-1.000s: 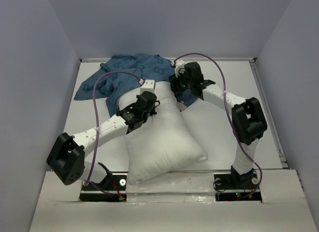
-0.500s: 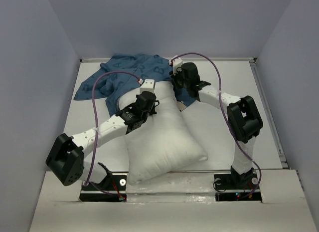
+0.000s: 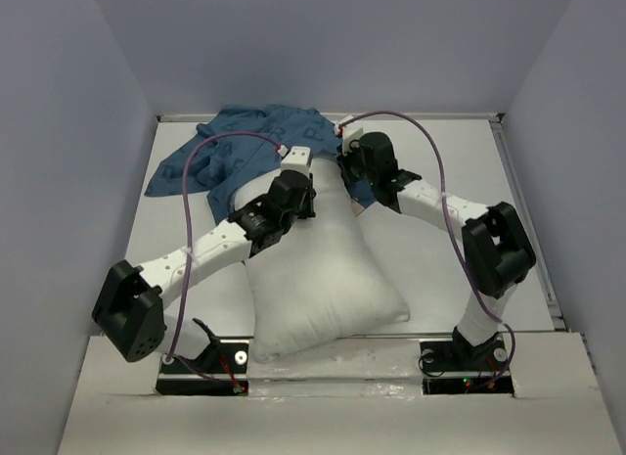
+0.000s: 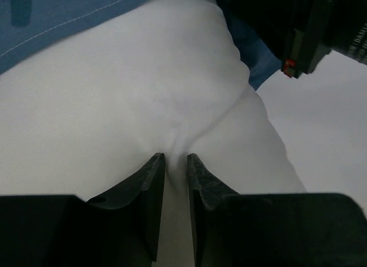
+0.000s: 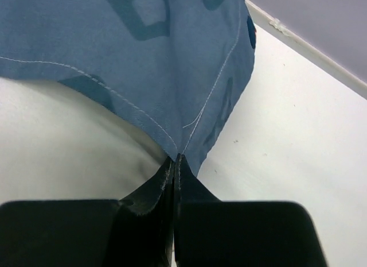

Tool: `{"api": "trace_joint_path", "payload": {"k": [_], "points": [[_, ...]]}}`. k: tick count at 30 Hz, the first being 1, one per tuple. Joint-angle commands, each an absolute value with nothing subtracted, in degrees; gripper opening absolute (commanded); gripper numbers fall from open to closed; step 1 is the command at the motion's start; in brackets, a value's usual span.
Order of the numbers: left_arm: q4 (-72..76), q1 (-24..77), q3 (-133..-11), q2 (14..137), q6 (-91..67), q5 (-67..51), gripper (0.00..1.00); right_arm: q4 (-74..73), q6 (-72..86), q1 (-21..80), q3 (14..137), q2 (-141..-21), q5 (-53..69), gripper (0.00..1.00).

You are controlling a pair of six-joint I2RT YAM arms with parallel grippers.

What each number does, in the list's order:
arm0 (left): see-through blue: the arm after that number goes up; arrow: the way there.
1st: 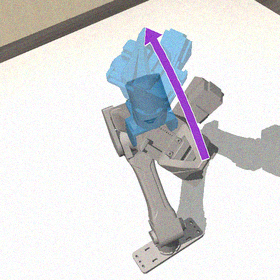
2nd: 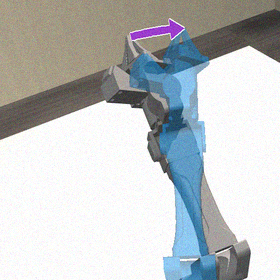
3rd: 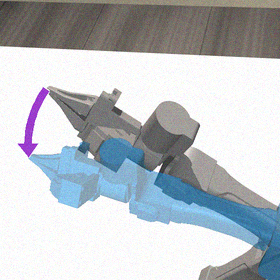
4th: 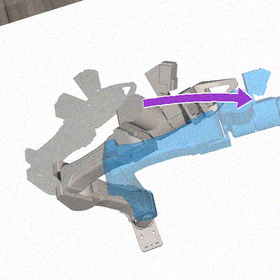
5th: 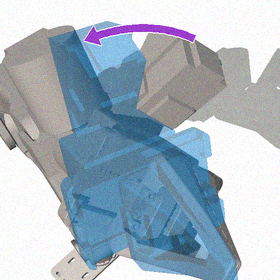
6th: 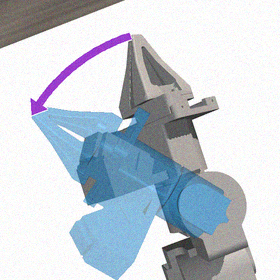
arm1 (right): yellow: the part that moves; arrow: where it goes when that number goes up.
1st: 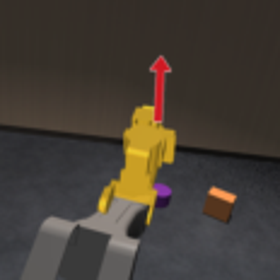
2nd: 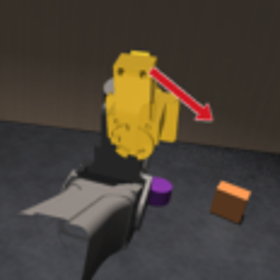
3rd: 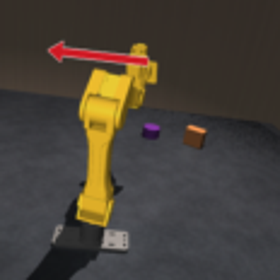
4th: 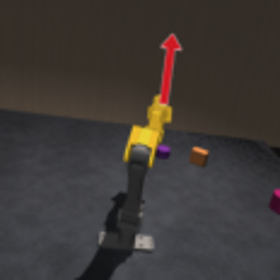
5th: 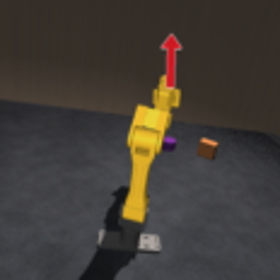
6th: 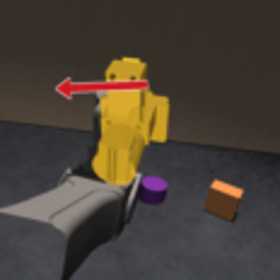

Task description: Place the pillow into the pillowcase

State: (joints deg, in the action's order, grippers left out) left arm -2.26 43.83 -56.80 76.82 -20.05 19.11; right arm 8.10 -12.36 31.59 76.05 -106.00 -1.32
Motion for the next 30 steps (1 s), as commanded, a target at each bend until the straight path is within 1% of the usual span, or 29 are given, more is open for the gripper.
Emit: {"api": "trace_joint_path", "payload": {"k": [1, 4, 7, 11, 14, 18, 21, 23, 26, 28, 30], "points": [[2.7, 43.2, -60.5, 86.4, -19.3, 19.5, 0.33, 13.4, -6.2, 31.8, 69.7, -97.0, 0.6, 0.00], [7.7, 42.2, -60.4, 91.7, -18.9, 25.9, 0.33, 14.6, -2.6, 31.8, 64.3, -92.1, 4.7, 0.00], [14.9, 37.7, -60.1, 95.1, -21.9, 28.0, 0.30, 14.6, -0.2, 33.1, 58.7, -87.4, 7.5, 0.00], [20.6, 32.7, -58.5, 97.1, -24.3, 32.5, 0.29, 14.2, 5.3, 34.3, 50.3, -80.6, 11.6, 0.00], [23.9, 31.4, -57.1, 97.9, -27.8, 35.7, 0.28, 12.3, 8.9, 35.6, 45.3, -75.9, 13.9, 0.00], [24.7, 30.7, -58.4, 100.7, -30.6, 36.4, 0.26, 8.4, 11.3, 37.9, 40.2, -71.6, 14.2, 0.00], [25.5, 30.6, -59.1, 102.7, -32.4, 38.7, 0.23, 6.1, 13.6, 38.4, 37.0, -66.5, 15.1, 0.00], [26.9, 30.7, -57.8, 102.4, -34.4, 37.0, 0.21, 6.3, 14.3, 38.4, 36.2, -65.0, 14.2, 0.00], [31.1, 32.2, -54.8, 99.7, -36.3, 33.7, 0.19, 4.0, 13.3, 38.4, 39.5, -68.1, 9.6, 0.00], [31.8, 35.2, -52.9, 97.3, -36.3, 32.4, 0.19, 4.0, 13.0, 37.5, 41.3, -70.4, 6.5, 0.00], [32.4, 39.0, -51.9, 92.7, -34.4, 32.1, 0.20, 3.9, 13.0, 33.9, 44.9, -72.2, 8.1, 0.00]]}}
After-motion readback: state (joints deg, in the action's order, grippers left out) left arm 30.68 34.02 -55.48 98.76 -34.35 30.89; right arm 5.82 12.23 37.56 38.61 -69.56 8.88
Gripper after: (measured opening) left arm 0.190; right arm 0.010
